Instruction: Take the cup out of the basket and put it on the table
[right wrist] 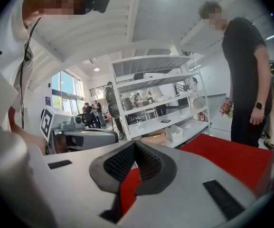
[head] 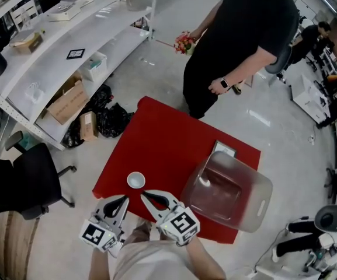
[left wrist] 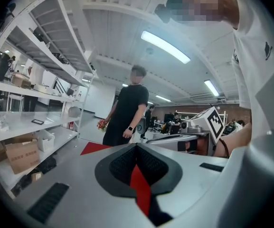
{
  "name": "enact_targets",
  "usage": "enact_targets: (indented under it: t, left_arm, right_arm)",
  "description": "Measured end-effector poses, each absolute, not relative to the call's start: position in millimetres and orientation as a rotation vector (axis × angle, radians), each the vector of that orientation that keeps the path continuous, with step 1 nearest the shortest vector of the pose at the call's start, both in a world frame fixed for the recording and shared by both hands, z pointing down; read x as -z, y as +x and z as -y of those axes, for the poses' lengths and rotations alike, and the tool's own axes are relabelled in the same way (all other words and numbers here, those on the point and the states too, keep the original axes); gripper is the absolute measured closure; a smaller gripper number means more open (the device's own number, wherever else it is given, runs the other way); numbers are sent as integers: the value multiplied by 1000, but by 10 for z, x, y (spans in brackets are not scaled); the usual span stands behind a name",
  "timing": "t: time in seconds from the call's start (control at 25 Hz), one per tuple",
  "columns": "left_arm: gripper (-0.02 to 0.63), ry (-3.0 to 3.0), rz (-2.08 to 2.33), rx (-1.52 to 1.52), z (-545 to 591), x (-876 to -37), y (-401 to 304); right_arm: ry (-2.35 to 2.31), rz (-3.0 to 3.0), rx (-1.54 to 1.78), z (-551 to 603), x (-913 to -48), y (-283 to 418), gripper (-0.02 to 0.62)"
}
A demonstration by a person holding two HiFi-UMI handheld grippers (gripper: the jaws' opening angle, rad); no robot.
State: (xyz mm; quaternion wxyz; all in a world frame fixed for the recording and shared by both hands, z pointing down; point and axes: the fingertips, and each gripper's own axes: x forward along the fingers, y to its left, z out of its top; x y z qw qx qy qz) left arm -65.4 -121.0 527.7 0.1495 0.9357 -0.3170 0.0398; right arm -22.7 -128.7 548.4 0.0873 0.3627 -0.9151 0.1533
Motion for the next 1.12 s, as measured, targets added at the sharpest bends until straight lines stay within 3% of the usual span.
enact_targets:
  t: [1.12]
  left_arm:
    - [600, 2704, 866, -159, 1121, -5332, -732]
  right_arm:
    - [1083, 2678, -523, 1093, -5736, -281, 588]
